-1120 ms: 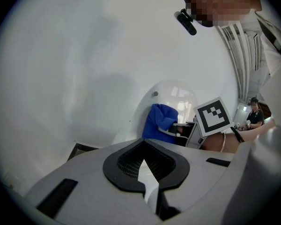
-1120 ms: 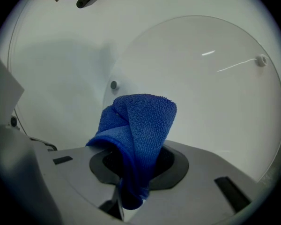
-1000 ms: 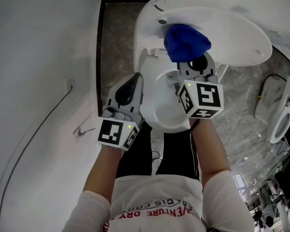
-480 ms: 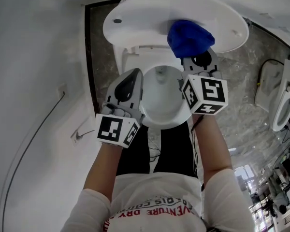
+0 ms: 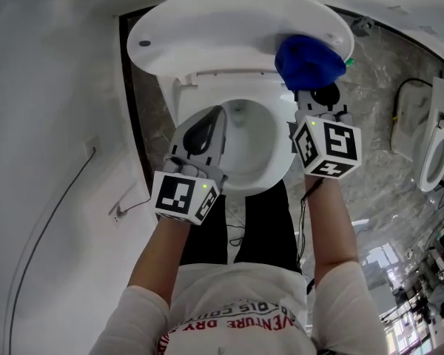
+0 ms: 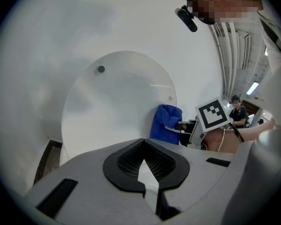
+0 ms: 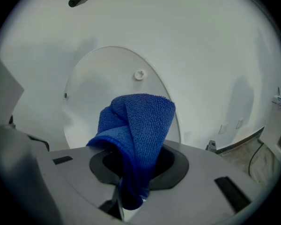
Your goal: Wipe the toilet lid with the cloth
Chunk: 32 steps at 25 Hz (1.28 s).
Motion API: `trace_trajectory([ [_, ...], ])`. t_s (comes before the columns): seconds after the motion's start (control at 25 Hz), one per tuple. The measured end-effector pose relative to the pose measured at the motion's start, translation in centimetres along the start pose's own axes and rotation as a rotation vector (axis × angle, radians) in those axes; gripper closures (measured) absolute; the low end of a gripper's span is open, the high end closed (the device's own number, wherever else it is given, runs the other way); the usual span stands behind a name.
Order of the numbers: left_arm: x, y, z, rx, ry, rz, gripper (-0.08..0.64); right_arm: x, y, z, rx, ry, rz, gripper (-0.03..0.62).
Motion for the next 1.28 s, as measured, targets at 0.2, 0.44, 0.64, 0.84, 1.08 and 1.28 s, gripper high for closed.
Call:
trace_trajectory([
  [0.2, 1.5, 0.2, 2.0, 0.01, -0.049, 0.004, 0.554, -1.5, 0.2, 2.6, -0.025, -0.04, -0.001, 0.505],
  [0.44, 1.7, 0.2, 2.7, 0.025, -0.096, 0.011, 0.554, -3.5, -0.8, 4.4, 0.012, -0.109, -0.016, 0.505],
  [0.64, 0.5, -0.3, 1.5, 0.028, -0.079, -0.001, 0.554, -4.3, -3.1, 3.1, 0.043, -0.124, -0.056, 0.505],
  [0.84, -2.1, -1.6, -2.2, 0.02, -0.026, -0.005, 0.554, -2.6, -6.1, -3.2, 0.042, -0.025, -0.099, 0.505],
  [1.08, -4.8, -4.4, -7.3, -0.022, 0.068, -0.017, 0.554, 1.6, -9.5, -12.8, 0.048, 0.15, -0.141, 0.505],
  [1.28, -6.3, -6.6, -11.3, -0.102, 0.138, -0.018, 0.554, 5.1, -11.3, -19.3, 0.013, 0.285, -0.154, 0.505],
])
Point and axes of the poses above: the fingertips, and each gripper's own axes: x forward along the fingers, z to its right, y out of its top, the point moved 3 cm from there along -x, backward along the fingers, and after that the axes turned 6 degrees about x, right-handed, at the moved point
